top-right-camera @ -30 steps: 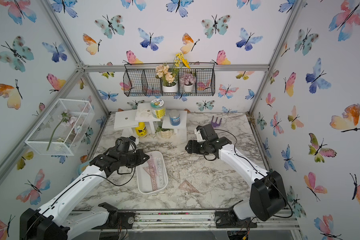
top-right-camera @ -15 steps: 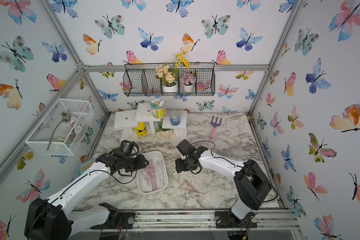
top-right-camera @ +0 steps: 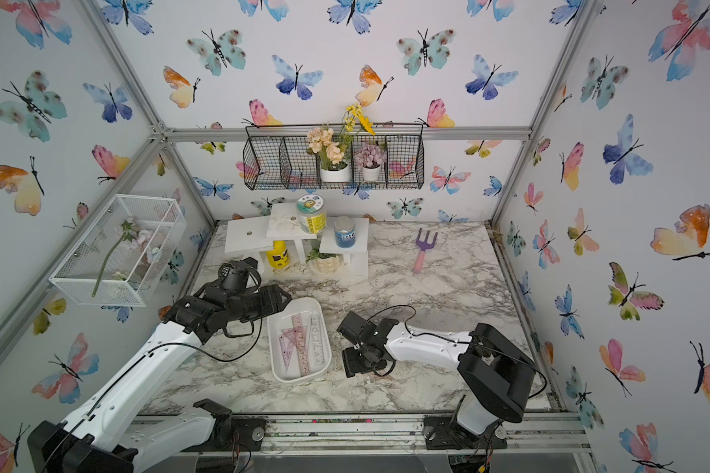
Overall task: Put the scattered rulers into the storage box
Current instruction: Move the ruler to the center of the board.
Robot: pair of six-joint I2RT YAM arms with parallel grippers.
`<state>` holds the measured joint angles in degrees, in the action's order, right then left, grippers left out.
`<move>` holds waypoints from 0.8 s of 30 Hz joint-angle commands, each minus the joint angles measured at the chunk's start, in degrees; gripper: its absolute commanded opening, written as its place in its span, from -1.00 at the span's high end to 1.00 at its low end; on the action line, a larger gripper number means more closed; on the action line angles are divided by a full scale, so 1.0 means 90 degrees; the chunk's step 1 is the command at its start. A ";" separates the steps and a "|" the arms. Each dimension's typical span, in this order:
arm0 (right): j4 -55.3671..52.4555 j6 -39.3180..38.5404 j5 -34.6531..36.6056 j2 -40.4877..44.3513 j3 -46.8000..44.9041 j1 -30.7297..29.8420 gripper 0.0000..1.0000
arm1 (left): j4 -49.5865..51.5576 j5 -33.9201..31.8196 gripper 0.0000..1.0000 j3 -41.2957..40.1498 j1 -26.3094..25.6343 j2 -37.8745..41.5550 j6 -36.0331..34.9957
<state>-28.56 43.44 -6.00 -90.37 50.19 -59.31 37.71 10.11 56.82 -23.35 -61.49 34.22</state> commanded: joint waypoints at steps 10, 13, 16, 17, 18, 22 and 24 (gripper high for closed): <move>0.0303 0.0193 0.0273 -0.0355 -0.0033 -0.0012 -0.40 | -0.0084 0.0381 -0.21 -0.0180 0.0020 0.0160 0.0065; 0.0288 0.0226 0.0358 -0.0518 -0.0013 0.0015 -0.42 | -0.0119 0.0439 -0.20 -0.0234 0.0023 0.0177 0.0084; 0.0229 0.0299 0.0466 -0.0520 -0.0073 0.0173 -0.43 | -0.0135 0.0505 -0.20 -0.0230 0.0017 0.0177 0.0095; 0.0192 0.0310 0.0499 -0.0476 -0.0103 0.0268 -0.44 | -0.0147 0.0508 -0.19 -0.0234 0.0017 0.0182 0.0107; 0.0145 0.0305 0.0531 -0.0428 -0.0125 0.0355 -0.44 | -0.0157 0.0508 -0.19 -0.0236 0.0017 0.0182 0.0104; -0.0095 0.0125 0.0683 -0.0174 -0.0167 0.0848 -0.45 | -0.0174 0.0554 -0.19 -0.0239 0.0018 0.0182 0.0114; -0.0143 -0.0003 0.0680 -0.0092 -0.0163 0.1111 -0.46 | -0.0211 0.0590 -0.19 -0.0253 0.0017 0.0173 0.0125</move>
<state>-26.26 45.01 -2.96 -92.31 49.95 -51.59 36.75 13.76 54.94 -23.35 -60.88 35.14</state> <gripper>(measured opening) 0.729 0.596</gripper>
